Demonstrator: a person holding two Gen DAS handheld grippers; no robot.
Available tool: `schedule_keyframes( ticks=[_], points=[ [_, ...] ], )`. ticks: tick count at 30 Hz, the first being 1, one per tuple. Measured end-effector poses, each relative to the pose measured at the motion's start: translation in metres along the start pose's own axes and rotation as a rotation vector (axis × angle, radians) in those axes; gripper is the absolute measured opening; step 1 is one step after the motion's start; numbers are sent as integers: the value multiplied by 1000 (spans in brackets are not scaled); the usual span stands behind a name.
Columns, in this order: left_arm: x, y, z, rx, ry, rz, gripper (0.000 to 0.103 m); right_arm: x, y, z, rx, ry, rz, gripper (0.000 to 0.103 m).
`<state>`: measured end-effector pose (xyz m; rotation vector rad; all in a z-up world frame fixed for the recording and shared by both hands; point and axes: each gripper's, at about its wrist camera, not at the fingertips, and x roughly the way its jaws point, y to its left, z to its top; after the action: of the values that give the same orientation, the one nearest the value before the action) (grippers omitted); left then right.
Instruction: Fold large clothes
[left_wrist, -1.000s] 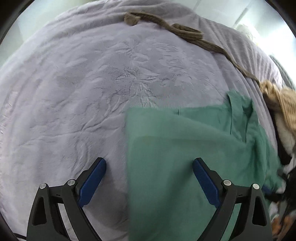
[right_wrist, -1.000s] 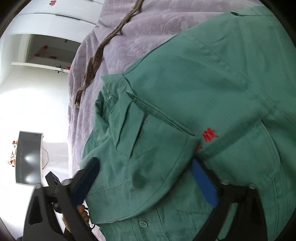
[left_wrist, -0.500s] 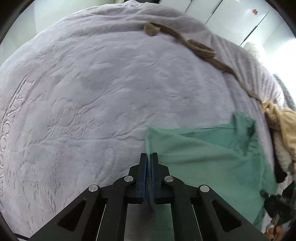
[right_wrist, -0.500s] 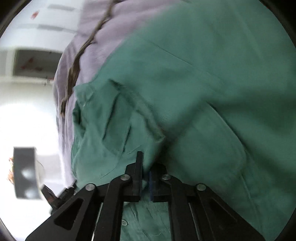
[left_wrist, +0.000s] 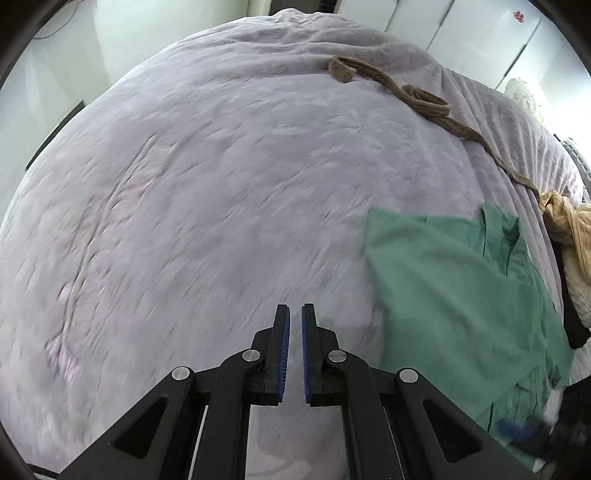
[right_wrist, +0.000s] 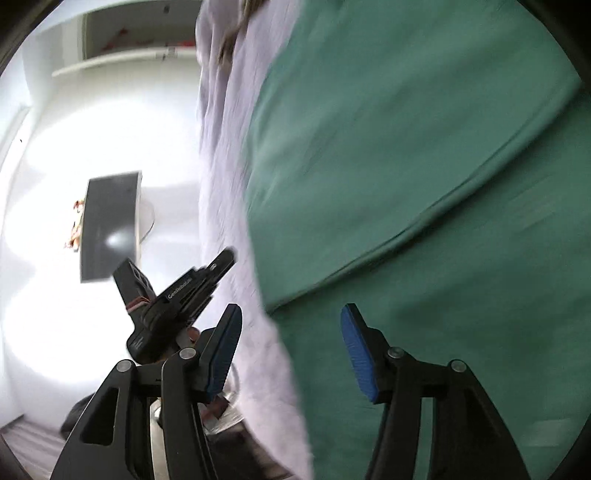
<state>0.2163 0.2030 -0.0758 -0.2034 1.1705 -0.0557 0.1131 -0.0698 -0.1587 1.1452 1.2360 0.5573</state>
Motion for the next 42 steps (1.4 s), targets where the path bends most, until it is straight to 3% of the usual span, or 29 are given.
schedule_keyframes(
  ticks=[2,3,4,9,12,15,20,25,27,30,37,42],
  points=[
    [-5,6,-12,-6,9,17,6,24,5,3,13,-11,3,51],
    [-7,8,-18,-9,17,20,6,35,8,4,20,-15,12,11],
    [-10,11,-24,-11,24,18,6,43,10,4,25,-6,4,3],
    [-29,29,-48,-3,14,27,6,87,7,-3,-15,44,-104,3],
    [-31,35,-59,16,21,57,6,93,4,-7,0,94,-104,0],
    [-32,32,-67,21,29,50,6,82,16,-16,-69,113,-150,3],
    [-37,1,-71,86,0,-1,6,31,23,-26,-155,70,-261,3],
    [-23,-49,-72,175,-17,-70,6,-33,3,-37,-117,-21,-344,7],
    [-8,-63,-75,210,-2,-64,6,-48,-11,-44,-90,-46,-372,7],
    [19,-68,-84,257,56,10,7,-83,-30,-56,-36,-93,-394,7],
    [-4,-64,-94,311,82,31,7,-131,-56,-73,65,-191,-426,7],
    [-22,-66,-107,301,101,18,7,-152,-54,-73,91,-256,-429,7]
  ],
)
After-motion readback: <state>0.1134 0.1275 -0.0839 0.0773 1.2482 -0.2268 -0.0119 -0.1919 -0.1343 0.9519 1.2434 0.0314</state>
